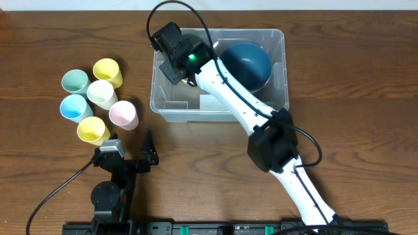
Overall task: Pack container
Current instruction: 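Carry the second white bowl into the bin onto the stack, release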
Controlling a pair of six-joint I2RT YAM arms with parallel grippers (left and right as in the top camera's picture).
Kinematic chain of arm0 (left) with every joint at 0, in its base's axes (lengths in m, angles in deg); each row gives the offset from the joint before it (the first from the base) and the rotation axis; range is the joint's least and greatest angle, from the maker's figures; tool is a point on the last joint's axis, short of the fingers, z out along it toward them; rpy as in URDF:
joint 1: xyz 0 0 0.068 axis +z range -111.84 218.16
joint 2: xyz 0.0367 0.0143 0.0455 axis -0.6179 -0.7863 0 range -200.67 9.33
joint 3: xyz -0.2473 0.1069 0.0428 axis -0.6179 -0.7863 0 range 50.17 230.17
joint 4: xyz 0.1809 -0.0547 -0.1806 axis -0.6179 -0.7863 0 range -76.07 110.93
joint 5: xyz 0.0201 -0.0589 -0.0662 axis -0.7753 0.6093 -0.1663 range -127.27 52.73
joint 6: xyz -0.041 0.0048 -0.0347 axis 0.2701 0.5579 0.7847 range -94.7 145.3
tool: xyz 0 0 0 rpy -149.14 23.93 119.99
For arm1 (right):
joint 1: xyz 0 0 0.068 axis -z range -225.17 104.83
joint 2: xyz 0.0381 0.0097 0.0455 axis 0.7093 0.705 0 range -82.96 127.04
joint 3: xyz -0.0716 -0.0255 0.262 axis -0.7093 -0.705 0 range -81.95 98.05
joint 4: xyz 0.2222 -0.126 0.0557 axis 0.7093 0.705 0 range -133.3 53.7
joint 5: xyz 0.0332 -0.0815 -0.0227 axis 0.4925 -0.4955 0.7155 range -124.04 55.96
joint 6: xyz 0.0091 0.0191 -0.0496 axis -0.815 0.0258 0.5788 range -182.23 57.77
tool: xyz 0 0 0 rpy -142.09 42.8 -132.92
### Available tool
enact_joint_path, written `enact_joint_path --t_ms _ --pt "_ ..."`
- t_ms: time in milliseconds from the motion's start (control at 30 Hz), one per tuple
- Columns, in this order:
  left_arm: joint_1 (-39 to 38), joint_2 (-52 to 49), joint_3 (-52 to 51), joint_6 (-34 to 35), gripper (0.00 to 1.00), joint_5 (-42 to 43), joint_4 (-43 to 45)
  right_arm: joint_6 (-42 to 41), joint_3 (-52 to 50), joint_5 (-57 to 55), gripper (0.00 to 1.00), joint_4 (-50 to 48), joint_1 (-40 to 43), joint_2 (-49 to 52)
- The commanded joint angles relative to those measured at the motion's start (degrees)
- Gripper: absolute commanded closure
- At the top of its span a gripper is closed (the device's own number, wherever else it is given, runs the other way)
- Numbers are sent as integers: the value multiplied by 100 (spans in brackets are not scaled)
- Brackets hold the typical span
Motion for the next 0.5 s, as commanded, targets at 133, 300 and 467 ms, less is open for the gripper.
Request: enact_joint_path --t_ms 133,300,467 --pt "-9 33 -131 -7 2 63 -140 37 7 22 98 -85 175 380" --pt "-9 33 -131 -7 2 63 -140 -20 7 22 50 -92 304 452" --pt "-9 33 -131 -7 2 63 -140 -15 223 26 12 -46 323 280"
